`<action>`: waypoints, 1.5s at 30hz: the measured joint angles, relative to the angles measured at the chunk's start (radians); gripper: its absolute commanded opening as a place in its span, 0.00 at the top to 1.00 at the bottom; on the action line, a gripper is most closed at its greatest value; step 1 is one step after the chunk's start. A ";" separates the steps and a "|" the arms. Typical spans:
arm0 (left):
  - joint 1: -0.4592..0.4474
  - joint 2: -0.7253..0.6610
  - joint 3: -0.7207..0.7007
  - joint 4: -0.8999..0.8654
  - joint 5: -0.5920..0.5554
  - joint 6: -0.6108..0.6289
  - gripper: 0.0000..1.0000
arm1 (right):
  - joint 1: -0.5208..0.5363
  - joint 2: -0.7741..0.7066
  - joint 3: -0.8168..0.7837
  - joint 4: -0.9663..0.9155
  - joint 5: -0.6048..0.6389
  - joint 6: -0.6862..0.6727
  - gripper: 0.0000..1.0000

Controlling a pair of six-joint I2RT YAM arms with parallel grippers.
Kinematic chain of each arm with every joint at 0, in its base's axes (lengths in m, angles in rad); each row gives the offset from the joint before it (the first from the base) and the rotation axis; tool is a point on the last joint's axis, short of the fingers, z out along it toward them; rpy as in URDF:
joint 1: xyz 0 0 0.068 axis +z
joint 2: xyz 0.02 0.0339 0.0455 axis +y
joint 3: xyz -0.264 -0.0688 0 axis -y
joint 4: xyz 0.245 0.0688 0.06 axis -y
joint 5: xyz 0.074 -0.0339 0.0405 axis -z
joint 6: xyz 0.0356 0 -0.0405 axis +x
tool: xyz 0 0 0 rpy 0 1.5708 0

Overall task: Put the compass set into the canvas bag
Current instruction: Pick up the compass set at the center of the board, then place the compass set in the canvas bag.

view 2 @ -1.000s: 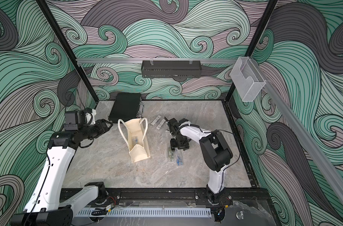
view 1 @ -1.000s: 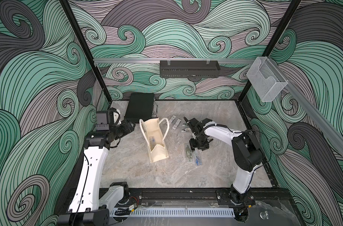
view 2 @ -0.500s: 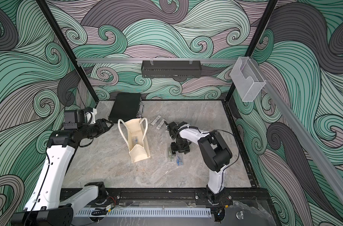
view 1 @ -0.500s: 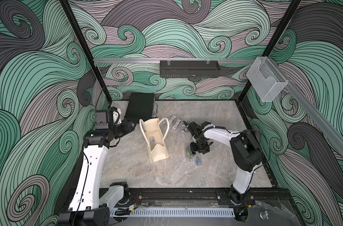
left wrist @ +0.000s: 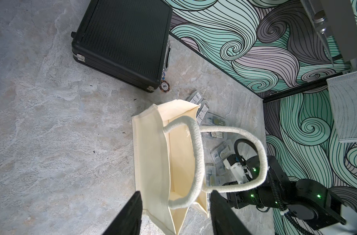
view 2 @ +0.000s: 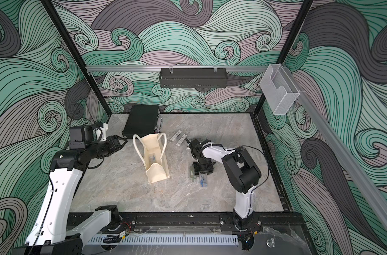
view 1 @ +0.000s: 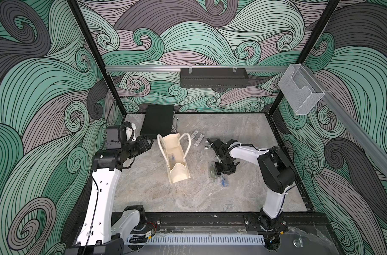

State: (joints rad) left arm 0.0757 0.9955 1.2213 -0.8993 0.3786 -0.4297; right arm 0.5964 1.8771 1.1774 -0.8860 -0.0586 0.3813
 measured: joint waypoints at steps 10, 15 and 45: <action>0.000 -0.009 -0.009 -0.006 -0.010 0.000 0.45 | 0.000 -0.026 -0.027 0.023 0.003 -0.007 0.58; 0.000 -0.012 -0.008 -0.006 -0.034 0.000 0.45 | 0.000 -0.061 -0.032 0.017 0.017 -0.008 0.60; 0.040 -0.016 -0.067 0.056 -0.033 -0.095 0.44 | 0.333 0.196 1.295 -0.194 0.066 -0.117 0.58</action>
State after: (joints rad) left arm 0.1158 0.9794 1.1542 -0.8433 0.3454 -0.5247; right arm 0.9295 2.0735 2.4722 -1.0798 0.0071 0.2642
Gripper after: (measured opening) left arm 0.554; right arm 0.431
